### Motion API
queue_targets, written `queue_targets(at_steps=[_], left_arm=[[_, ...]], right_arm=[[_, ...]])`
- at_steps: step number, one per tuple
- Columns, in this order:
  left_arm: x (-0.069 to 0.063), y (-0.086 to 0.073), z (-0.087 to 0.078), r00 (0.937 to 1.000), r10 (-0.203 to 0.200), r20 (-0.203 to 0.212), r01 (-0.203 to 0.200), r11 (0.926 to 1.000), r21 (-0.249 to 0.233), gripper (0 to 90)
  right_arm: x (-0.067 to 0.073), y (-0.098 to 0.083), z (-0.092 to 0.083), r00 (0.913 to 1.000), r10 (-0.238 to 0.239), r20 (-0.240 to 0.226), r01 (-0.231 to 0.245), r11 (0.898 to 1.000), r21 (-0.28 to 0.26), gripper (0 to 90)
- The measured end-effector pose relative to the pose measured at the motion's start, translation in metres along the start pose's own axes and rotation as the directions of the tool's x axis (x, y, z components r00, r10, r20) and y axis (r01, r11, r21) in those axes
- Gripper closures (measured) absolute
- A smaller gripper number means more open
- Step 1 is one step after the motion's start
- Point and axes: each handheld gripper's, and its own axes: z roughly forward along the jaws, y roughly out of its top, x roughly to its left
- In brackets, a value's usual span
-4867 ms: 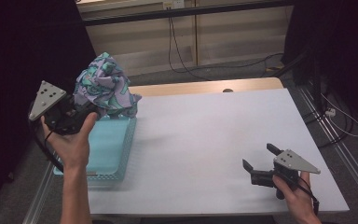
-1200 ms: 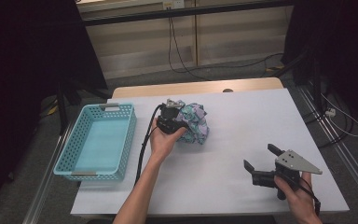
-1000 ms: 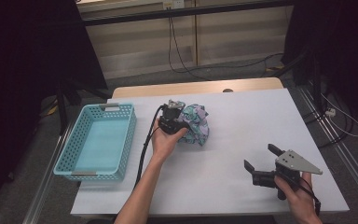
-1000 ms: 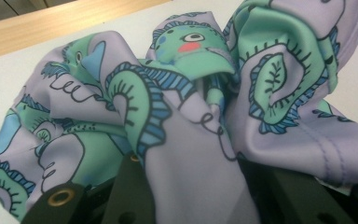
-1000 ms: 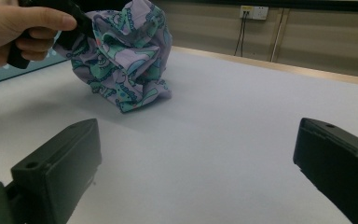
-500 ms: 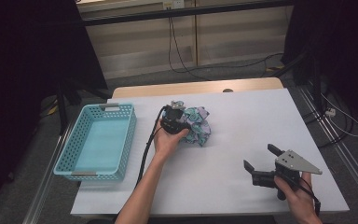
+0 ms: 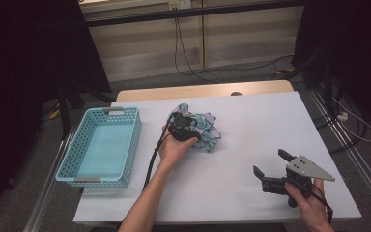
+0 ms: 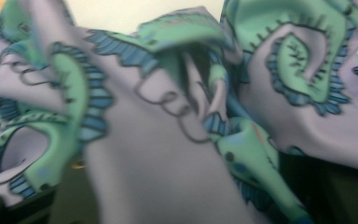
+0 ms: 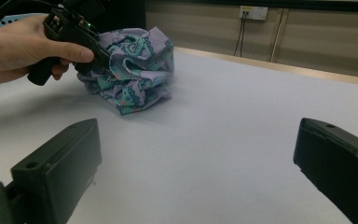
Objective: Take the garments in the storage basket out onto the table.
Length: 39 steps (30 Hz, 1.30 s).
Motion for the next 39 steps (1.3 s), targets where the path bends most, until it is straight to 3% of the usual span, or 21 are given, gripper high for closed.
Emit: queue_targets(at_steps=[3,6,12,14,18,22,24,27,29,31,39], left_arm=[[0.0,-0.001,-0.003,0.9994,-0.034,0.008,0.034,0.9993,-0.017,28.2],[0.0,-0.004,-0.005,0.9992,-0.04,0.005,0.04,0.9986,-0.036,20.2],[-0.004,-0.007,-0.011,0.9998,0.011,0.016,-0.011,0.9984,-0.055,7.6],[-0.004,-0.006,-0.014,0.9999,0.015,0.003,-0.015,0.9981,-0.061,7.0],[-0.006,-0.005,-0.024,0.9971,0.062,-0.046,-0.065,0.9947,-0.08,6.5],[-0.007,-0.005,-0.035,0.9993,0.037,-0.006,-0.037,0.9894,-0.14,6.6],[-0.007,-0.003,-0.041,0.9999,0.005,-0.009,-0.007,0.9909,-0.134,6.6],[-0.009,-0.002,-0.05,0.9982,0.052,-0.03,-0.055,0.9886,-0.14,6.6],[-0.01,-0.002,-0.056,0.9963,0.076,-0.04,-0.081,0.9858,-0.147,6.4],[-0.011,-0.002,-0.063,0.9957,0.075,-0.053,-0.084,0.9806,-0.178,6.0],[-0.01,-0.012,-0.09,0.9996,0.012,-0.027,-0.019,0.9598,-0.28,5.1]], right_arm=[[0.0,0.0,0.0,1.0,-0.001,0.0,0.001,1.0,0.0,0.3],[0.0,0.0,0.0,1.0,-0.001,-0.002,0.001,1.0,-0.001,0.4],[-0.001,0.0,0.0,1.0,0.005,0.001,-0.005,1.0,-0.001,0.4],[-0.002,0.0,0.0,1.0,0.007,0.0,-0.007,1.0,0.001,0.4],[-0.003,-0.001,0.0,0.9999,0.013,-0.004,-0.013,1.0,-0.001,0.3],[-0.006,-0.001,0.0,0.9998,0.021,-0.005,-0.021,1.0,-0.003,0.3],[-0.006,-0.001,0.0,0.9997,0.024,-0.006,-0.024,1.0,-0.004,0.3],[-0.005,-0.001,0.0,0.9998,0.018,-0.01,-0.018,1.0,-0.003,0.3],[-0.005,-0.001,0.0,0.9998,0.016,-0.008,-0.016,1.0,-0.006,0.3],[-0.006,-0.001,0.0,0.9998,0.02,-0.003,-0.021,1.0,-0.004,0.3],[-0.004,-0.001,0.001,1.0,0.007,-0.002,-0.007,1.0,-0.002,0.3]])
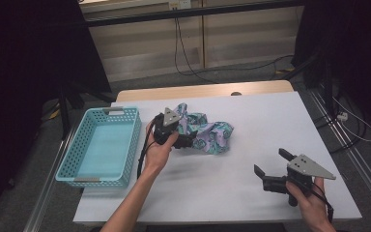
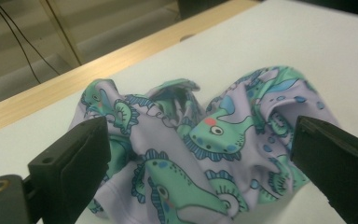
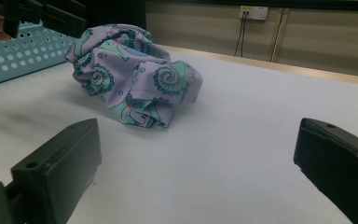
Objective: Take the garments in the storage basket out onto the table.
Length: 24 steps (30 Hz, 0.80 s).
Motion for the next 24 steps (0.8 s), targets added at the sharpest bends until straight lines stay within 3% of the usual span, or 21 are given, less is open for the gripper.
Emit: queue_targets(at_steps=[3,6,10,19,24], left_arm=[[0.0,-0.004,-0.01,0.9998,0.009,-0.016,-0.01,0.9998,-0.018,5.1],[0.003,-0.007,-0.02,0.9997,-0.017,-0.02,0.016,0.999,-0.041,5.1],[0.004,-0.01,-0.034,0.999,-0.02,-0.041,0.017,0.9977,-0.066,5.1],[0.001,-0.013,-0.063,0.9974,0.013,-0.071,-0.02,0.9948,-0.099,5.1],[-0.004,-0.019,-0.078,0.9957,0.053,-0.076,-0.061,0.9923,-0.108,4.7]], right_arm=[[0.001,0.0,-0.001,1.0,-0.002,0.006,0.002,1.0,0.0,0.3],[0.002,0.001,-0.001,1.0,-0.004,0.005,0.004,1.0,-0.001,0.3],[0.003,0.001,-0.001,1.0,-0.007,0.006,0.007,1.0,0.0,0.3],[0.005,0.001,-0.002,0.9999,-0.007,0.008,0.007,1.0,-0.003,0.3],[0.005,0.001,-0.001,0.9999,-0.008,0.007,0.008,1.0,0.0,0.3]])
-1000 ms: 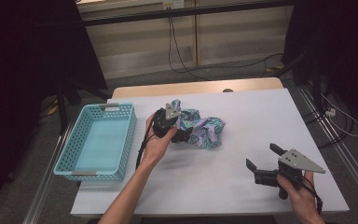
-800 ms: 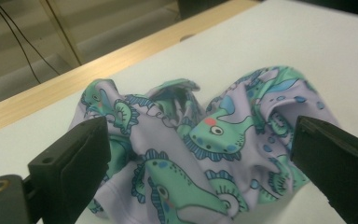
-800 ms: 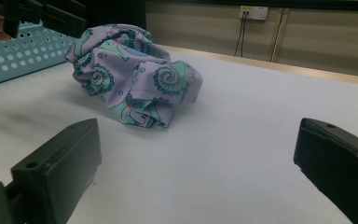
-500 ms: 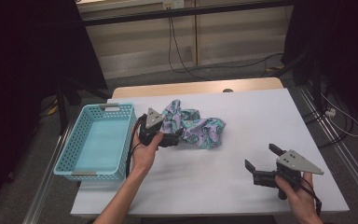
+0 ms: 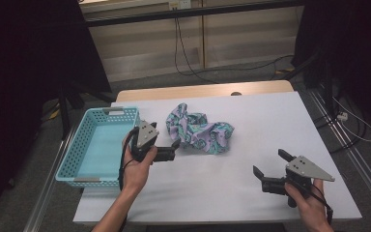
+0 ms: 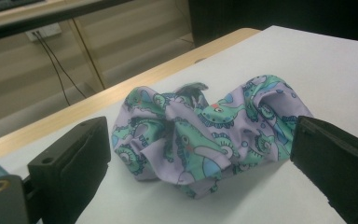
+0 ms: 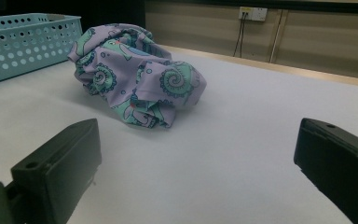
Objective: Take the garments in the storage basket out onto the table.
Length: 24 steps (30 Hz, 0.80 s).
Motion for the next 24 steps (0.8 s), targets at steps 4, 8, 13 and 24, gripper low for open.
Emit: queue_targets(at_steps=[4,8,13,24], left_arm=[[0.0,-0.006,-0.012,0.9988,0.019,-0.046,-0.019,0.9997,0.013,4.8],[0.003,-0.015,-0.023,0.9976,-0.018,-0.067,0.018,0.9998,0.003,4.8],[0.008,-0.024,-0.041,0.9947,-0.052,-0.089,0.051,0.9986,-0.012,4.8],[0.011,-0.043,-0.068,0.9891,-0.068,-0.13,0.068,0.9977,-0.003,4.6]], right_arm=[[0.0,0.0,0.0,1.0,0.0,-0.001,0.0,1.0,0.0,0.3],[0.0,0.0,0.001,1.0,0.002,0.0,-0.002,1.0,0.003,0.3],[0.001,0.0,0.002,1.0,-0.003,-0.001,0.003,1.0,0.005,0.3],[0.0,0.0,0.002,1.0,0.001,0.001,-0.001,1.0,0.004,0.3]])
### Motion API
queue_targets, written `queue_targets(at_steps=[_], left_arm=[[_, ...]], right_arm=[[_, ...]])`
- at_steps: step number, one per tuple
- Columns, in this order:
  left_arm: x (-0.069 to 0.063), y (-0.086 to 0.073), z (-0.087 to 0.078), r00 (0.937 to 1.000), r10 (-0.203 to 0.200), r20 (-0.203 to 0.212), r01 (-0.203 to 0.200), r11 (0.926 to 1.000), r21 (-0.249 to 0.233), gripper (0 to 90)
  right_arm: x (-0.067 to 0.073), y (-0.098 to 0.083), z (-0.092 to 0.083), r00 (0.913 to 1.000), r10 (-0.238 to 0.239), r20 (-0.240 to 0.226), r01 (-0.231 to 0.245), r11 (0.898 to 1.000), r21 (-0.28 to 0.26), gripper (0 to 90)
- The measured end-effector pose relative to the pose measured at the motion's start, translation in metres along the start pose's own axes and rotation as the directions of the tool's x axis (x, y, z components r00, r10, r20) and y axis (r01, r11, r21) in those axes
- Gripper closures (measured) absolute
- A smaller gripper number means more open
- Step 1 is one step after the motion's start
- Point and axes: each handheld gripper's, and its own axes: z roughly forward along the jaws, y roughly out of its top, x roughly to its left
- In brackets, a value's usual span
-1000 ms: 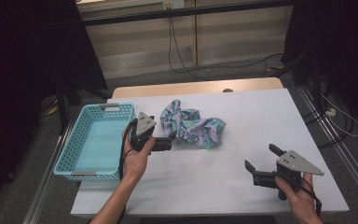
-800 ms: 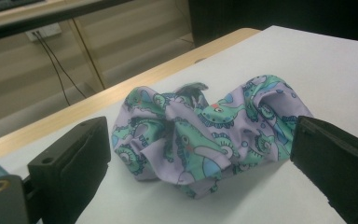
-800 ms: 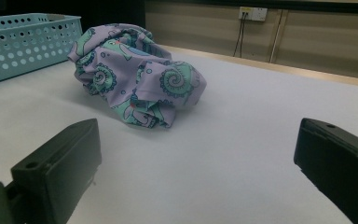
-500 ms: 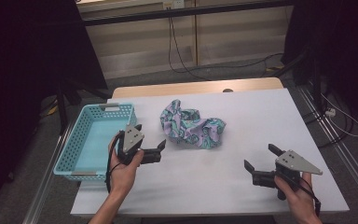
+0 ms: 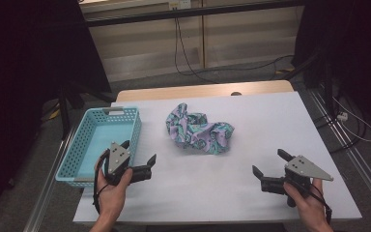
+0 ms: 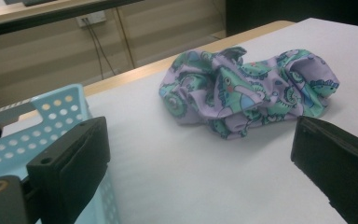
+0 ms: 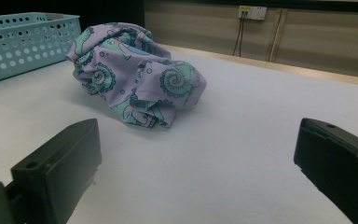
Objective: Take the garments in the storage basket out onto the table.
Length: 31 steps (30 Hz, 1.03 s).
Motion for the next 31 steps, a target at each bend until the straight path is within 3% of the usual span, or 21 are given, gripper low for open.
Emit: queue_targets(at_steps=[3,9,11,17,19,25,28,31], left_arm=[[0.0,-0.005,-0.008,0.9999,-0.01,-0.009,0.01,0.9999,-0.006,4.3],[-0.006,-0.023,-0.014,0.9999,-0.017,-0.004,0.017,0.9994,0.031,4.2],[-0.008,-0.028,-0.018,0.9999,-0.01,-0.01,0.01,0.9997,0.022,4.3],[-0.007,-0.038,-0.027,0.998,-0.046,-0.043,0.044,0.9984,-0.034,3.8],[-0.006,-0.039,-0.025,0.9985,-0.052,-0.02,0.051,0.998,-0.036,3.6],[-0.007,-0.039,-0.024,0.9964,-0.077,-0.037,0.075,0.9964,-0.039,2.7],[-0.004,-0.039,-0.026,0.9969,-0.068,-0.041,0.066,0.997,-0.042,3.6],[-0.008,-0.038,-0.023,0.9987,-0.033,-0.039,0.032,0.9991,-0.027,4.9]], right_arm=[[0.0,0.0,0.0,1.0,0.0,0.001,0.0,1.0,0.001,0.3],[0.001,0.0,0.0,1.0,-0.002,0.001,0.002,1.0,0.001,0.3],[0.001,0.0,0.0,1.0,-0.001,0.001,0.001,1.0,0.001,0.3],[0.0,0.0,-0.003,1.0,-0.004,0.003,0.004,1.0,-0.006,0.3],[0.001,0.0,-0.004,1.0,-0.008,0.001,0.008,1.0,-0.009,0.3],[0.0,0.0,-0.004,1.0,-0.008,-0.003,0.008,1.0,-0.011,0.3],[-0.001,0.0,-0.003,1.0,-0.007,0.0,0.006,1.0,-0.008,0.3],[0.001,0.0,-0.003,1.0,-0.008,-0.004,0.008,1.0,-0.008,0.3]])
